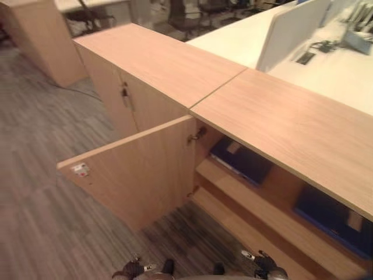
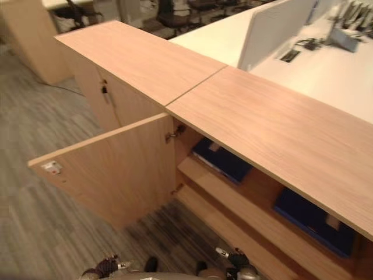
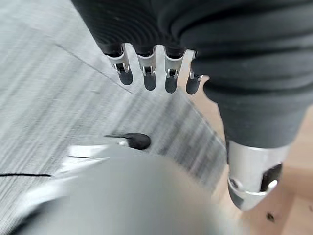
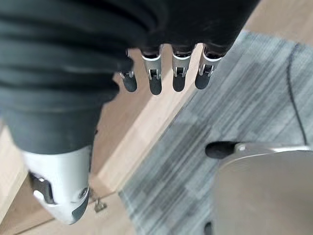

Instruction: Put the empty folder in the office cabinet

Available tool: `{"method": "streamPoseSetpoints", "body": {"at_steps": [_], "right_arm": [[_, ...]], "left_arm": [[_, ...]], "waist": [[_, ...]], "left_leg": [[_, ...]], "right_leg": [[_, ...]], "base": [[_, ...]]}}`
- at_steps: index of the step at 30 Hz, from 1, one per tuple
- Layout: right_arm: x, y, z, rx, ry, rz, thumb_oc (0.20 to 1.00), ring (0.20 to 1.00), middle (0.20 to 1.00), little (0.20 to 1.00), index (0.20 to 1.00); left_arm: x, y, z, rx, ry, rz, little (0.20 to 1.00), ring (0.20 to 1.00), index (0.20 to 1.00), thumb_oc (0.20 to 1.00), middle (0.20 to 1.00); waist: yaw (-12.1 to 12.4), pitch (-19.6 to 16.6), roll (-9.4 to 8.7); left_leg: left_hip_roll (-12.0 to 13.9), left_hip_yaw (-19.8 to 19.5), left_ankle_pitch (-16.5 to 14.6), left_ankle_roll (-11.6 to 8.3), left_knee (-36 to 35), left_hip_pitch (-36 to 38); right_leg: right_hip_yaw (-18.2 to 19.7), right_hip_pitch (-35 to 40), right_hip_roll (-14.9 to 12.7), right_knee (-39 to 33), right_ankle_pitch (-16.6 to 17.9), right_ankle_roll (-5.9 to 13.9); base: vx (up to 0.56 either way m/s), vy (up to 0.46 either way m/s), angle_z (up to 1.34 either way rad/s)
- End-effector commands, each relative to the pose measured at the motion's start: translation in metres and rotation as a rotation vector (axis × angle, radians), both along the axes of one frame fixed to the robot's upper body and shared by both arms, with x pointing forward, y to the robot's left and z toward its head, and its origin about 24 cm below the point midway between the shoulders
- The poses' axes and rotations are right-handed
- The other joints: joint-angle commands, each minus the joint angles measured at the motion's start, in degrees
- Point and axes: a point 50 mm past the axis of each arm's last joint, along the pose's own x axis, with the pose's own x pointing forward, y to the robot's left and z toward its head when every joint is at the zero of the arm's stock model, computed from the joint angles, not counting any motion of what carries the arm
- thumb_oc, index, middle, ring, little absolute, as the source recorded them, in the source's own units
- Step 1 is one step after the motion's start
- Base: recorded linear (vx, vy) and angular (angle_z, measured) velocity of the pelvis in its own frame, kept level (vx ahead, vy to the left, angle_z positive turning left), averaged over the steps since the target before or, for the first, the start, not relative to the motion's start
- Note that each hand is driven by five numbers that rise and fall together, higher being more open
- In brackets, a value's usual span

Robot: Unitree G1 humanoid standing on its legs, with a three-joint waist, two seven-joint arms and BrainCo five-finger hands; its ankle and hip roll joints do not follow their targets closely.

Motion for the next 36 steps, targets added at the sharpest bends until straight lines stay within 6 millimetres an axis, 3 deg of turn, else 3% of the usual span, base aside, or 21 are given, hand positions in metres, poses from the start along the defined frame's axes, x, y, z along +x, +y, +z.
{"method": "streamPoseSetpoints", "body": {"at_steps": [1, 7, 10, 22, 24, 25, 26, 28, 31, 36], "right_arm": [[0.005, 0.007, 0.000, -0.001, -0.017, 0.073, 1.000, 1.000, 1.000, 1.000, 1.000], [0.003, 0.009, 0.000, -0.011, -0.014, 0.120, 1.000, 1.000, 1.000, 1.000, 1.000], [0.003, 0.007, 0.001, -0.018, -0.015, 0.125, 1.000, 1.000, 1.000, 1.000, 1.000], [0.005, -0.007, 0.004, -0.064, -0.023, 0.095, 1.000, 1.000, 1.000, 1.000, 1.000], [0.012, -0.014, 0.008, -0.088, -0.047, 0.083, 1.000, 1.000, 1.000, 1.000, 1.000], [0.019, -0.020, 0.011, -0.110, -0.059, 0.087, 1.000, 1.000, 1.000, 1.000, 1.000], [0.020, -0.021, 0.011, -0.113, -0.053, 0.091, 1.000, 1.000, 1.000, 1.000, 1.000], [0.020, -0.024, 0.011, -0.117, -0.039, 0.102, 1.000, 1.000, 1.000, 1.000, 1.000], [0.016, -0.026, 0.011, -0.115, -0.023, 0.102, 1.000, 1.000, 1.000, 1.000, 1.000], [0.009, -0.025, 0.008, -0.108, 0.008, 0.099, 1.000, 1.000, 1.000, 1.000, 1.000]], "left_arm": [[0.029, 0.000, 0.005, 0.014, -0.063, -0.032, 1.000, 1.000, 1.000, 1.000, 1.000], [0.031, 0.001, 0.006, 0.023, -0.068, -0.033, 1.000, 1.000, 1.000, 1.000, 1.000], [0.034, -0.001, 0.007, 0.022, -0.083, -0.030, 1.000, 1.000, 1.000, 1.000, 1.000], [0.052, 0.002, 0.013, 0.022, -0.153, 0.027, 1.000, 1.000, 1.000, 1.000, 1.000], [0.059, -0.001, 0.015, 0.012, -0.178, 0.031, 1.000, 1.000, 1.000, 1.000, 1.000], [0.063, -0.003, 0.016, 0.001, -0.196, 0.044, 1.000, 1.000, 1.000, 1.000, 1.000], [0.062, -0.003, 0.016, -0.001, -0.194, 0.048, 1.000, 1.000, 1.000, 1.000, 1.000], [0.057, -0.001, 0.014, 0.007, -0.177, 0.044, 1.000, 1.000, 1.000, 1.000, 1.000], [0.051, -0.006, 0.011, -0.002, -0.156, 0.029, 1.000, 1.000, 1.000, 1.000, 1.000], [0.043, -0.005, 0.009, 0.011, -0.119, -0.012, 1.000, 1.000, 1.000, 1.000, 1.000]], "waist": [[0.5, -0.8, -2.75], [2.8, -1.1, -3.01], [3.3, -0.9, -3.03], [3.9, 1.3, -1.62], [3.8, 3.2, -2.06], [3.1, 4.1, -2.43], [3.2, 3.9, -2.60], [2.8, 3.5, -2.79], [1.8, 2.5, -1.99], [1.3, 0.7, -1.98]], "left_leg": [[-3.3, 0.8, -4.6, -0.06, 0.7, 1.5], [-2.8, -4.3, -3.2, -2.05, 0.4, 0.0], [-2.5, -5.3, -2.7, -2.67, 0.3, -0.7], [-2.1, -8.8, -0.2, -5.02, 1.8, -5.1], [-2.4, -5.0, -0.8, -5.49, 7.4, -9.2], [-0.3, 3.5, -2.3, -4.70, 10.8, -10.7], [0.7, 5.8, -3.8, -4.66, 12.5, -10.1], [1.8, 6.5, -6.0, -5.01, 14.2, -7.9], [3.3, 7.9, -5.9, -4.54, 10.8, -4.6], [2.5, 9.1, -6.4, -3.55, 7.1, -1.7]], "right_leg": [[-2.4, -1.9, -3.3, 4.7, -1.5, 4.20], [-8.7, 0.8, -2.9, 1.5, -1.8, 3.32], [-10.1, 1.4, -2.7, 0.2, -1.8, 3.13], [-12.0, 0.9, -1.6, -1.0, -2.0, 1.70], [-12.9, 0.6, -2.9, -1.3, -1.2, 2.21], [-13.8, -0.9, -4.4, -0.7, -0.6, 2.46], [-13.5, -1.5, -4.8, -0.3, -0.2, 2.40], [-13.4, -1.2, -5.3, 0.3, -0.2, 2.34], [-13.3, -0.9, -5.2, 1.9, -0.7, 2.68], [-12.9, -0.5, -6.1, 2.8, -0.8, 3.49]], "base": [[0.07, -0.102, 0.21], [0.01, -0.102, 0.52], [-0.02, -0.101, 0.50], [-0.05, -0.050, 0.21], [-0.20, 0.074, 0.12], [-0.23, 0.117, 0.30], [-0.13, 0.105, 0.25], [0.02, 0.050, 0.13], [0.07, 0.130, 0.19], [0.08, 0.129, 0.15]]}}
